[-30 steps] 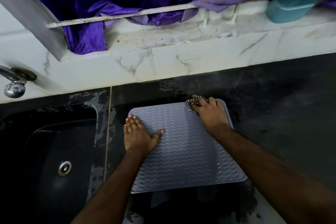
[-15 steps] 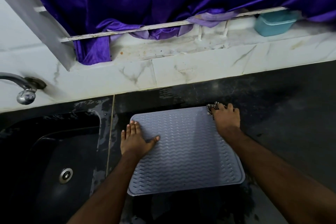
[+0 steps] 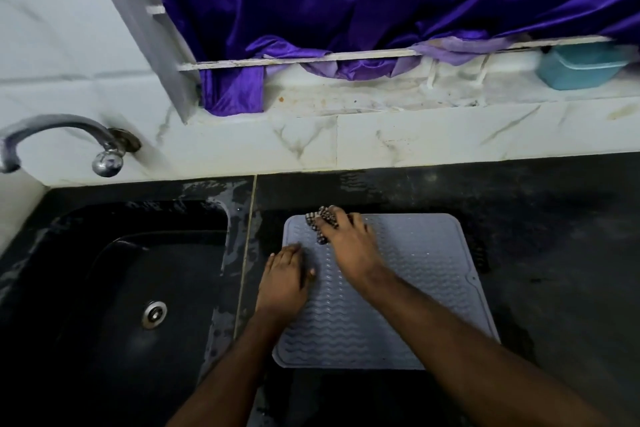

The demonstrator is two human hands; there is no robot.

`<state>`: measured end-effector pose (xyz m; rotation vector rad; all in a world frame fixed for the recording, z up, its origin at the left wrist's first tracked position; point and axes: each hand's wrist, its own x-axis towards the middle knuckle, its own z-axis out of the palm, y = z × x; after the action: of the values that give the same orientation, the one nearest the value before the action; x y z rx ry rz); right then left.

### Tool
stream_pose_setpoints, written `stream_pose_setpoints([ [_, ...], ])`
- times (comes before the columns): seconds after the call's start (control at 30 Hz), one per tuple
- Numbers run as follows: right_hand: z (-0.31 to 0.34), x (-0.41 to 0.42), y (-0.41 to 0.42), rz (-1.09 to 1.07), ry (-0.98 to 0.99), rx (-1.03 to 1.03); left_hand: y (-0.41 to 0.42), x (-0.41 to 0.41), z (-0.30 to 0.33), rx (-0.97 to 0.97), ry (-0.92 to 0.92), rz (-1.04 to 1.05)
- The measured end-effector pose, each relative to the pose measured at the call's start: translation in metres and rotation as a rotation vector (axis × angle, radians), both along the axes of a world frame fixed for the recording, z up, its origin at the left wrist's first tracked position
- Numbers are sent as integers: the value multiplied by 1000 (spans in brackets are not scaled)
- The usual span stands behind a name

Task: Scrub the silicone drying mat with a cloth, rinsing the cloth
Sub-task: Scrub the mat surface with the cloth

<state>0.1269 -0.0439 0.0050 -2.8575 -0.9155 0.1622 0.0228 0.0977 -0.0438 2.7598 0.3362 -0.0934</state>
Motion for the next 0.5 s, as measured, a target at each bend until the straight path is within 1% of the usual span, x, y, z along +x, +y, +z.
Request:
stream_pose_setpoints([
  [0.17,-22,2,33,116,93,-35,0,0,1,-10,48,-40],
  [0.27,-33,4,40,108,152,-97,0,0,2,19,60,-44],
  [0.4,-28,1,40,107,22,-177,-3,2,3,106,67,-36],
  [0.5,-23,6,24,52,-16,-170,-12,3,4,124,94,13],
])
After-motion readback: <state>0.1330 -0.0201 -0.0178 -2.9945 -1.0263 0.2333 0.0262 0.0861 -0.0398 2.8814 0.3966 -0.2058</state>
